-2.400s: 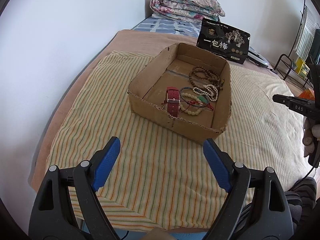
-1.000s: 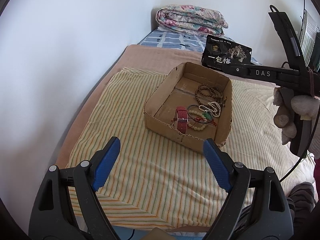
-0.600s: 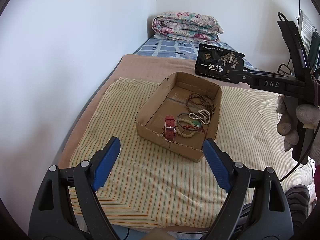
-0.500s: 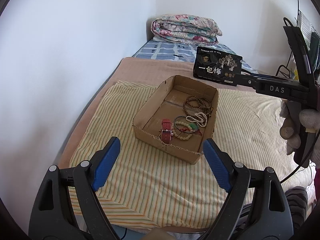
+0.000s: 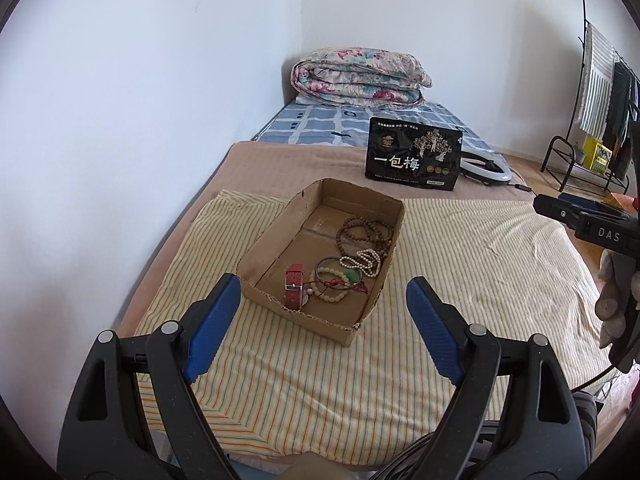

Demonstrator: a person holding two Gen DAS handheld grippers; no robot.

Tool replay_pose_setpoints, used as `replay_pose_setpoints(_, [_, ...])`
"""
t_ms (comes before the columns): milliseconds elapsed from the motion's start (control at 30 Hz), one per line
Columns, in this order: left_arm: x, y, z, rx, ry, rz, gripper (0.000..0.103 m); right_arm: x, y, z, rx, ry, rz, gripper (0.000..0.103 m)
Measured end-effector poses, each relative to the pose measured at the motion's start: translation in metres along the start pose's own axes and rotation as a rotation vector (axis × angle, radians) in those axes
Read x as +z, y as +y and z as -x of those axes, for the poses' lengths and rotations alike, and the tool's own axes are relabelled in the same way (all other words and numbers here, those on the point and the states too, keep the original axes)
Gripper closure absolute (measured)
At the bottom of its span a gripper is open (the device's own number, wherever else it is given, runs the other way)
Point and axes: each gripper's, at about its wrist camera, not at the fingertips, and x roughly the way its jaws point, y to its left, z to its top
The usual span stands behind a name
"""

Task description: Organize jewelry

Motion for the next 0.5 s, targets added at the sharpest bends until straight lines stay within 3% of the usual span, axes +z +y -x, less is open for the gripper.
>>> replay_pose_setpoints(333, [0.014,-0.038,0.027,-0.016,-0.065,-0.034,0.016,-0.018,-0.033,0.053,-0.124,-0.029,-0.015,0.011])
replay_pose_setpoints(500, [0.019,-0.051,0.031,-0.031,-0.079,-0.033,0.016,-0.028,-0.037,0.074,-0.183,-0.052,-0.029,0.000])
